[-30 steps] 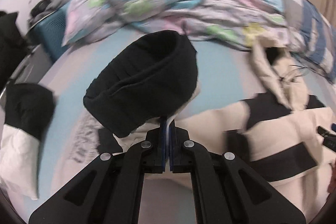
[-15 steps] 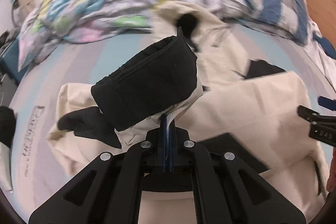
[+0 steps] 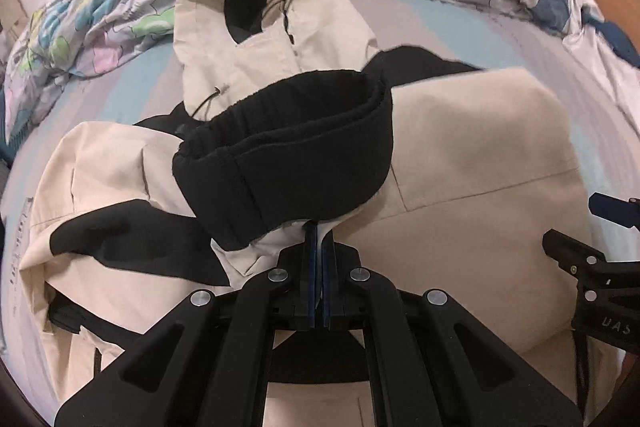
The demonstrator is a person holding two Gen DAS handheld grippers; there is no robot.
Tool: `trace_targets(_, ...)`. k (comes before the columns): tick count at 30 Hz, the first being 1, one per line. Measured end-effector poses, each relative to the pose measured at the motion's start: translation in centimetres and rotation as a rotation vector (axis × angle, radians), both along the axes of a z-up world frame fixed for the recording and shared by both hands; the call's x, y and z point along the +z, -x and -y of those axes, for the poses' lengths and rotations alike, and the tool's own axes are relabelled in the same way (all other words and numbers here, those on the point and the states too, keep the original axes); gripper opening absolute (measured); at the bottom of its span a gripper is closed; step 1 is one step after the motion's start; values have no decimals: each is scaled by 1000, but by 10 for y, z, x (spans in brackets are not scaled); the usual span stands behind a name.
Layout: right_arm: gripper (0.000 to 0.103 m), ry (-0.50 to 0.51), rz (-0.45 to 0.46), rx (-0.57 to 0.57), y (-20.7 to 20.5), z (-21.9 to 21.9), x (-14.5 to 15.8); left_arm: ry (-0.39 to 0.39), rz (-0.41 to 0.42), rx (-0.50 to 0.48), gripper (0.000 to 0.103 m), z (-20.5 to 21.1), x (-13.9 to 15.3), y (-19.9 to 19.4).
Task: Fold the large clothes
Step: 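Fold the held sleeve across the jacket body with the left tool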
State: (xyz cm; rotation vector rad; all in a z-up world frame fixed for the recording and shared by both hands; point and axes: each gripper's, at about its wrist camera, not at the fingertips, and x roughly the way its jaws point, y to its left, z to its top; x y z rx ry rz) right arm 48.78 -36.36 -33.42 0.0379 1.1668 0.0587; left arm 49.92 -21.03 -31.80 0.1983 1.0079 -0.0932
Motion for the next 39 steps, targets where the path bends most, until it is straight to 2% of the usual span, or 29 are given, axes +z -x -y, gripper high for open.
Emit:
trace_targets(2,63,-17,3,2,0,-1,-3,-4,7,13,0,2,5,0)
trace_targets(7,62,-50,20,-22,0,-1,2,24,112,-12,0,10,57,12)
trace_targets(10,62,-50,32,-48,4,5,7,53,143,-43,0,23,83,16)
trace_targets(12,63,-55,32,-70,4,11,10,69,141,-62,0,33,90,17)
trace_targets(17,63,-31,31,-113,11,37,15,85,108,-78,0,55,79,15)
trace_targets(25,63,2,34,-165,25,72,17,106,124,-142,0,105,77,26)
trace_targets(28,63,0,34,-185,29,86,19,93,103,-156,0,121,65,24)
trace_targets(31,62,3,31,-194,32,95,19,53,68,-147,0,127,42,21)
trace_targets(35,62,14,36,-187,37,101,21,-57,44,-135,1,131,12,18)
trace_targets(37,62,6,36,-184,38,102,21,-125,7,-147,7,134,-5,18)
trace_targets(38,62,9,38,-184,38,102,22,-132,-1,-149,9,134,-8,19)
trace_targets(39,62,12,42,-184,38,103,24,-142,-6,-158,20,134,-10,22)
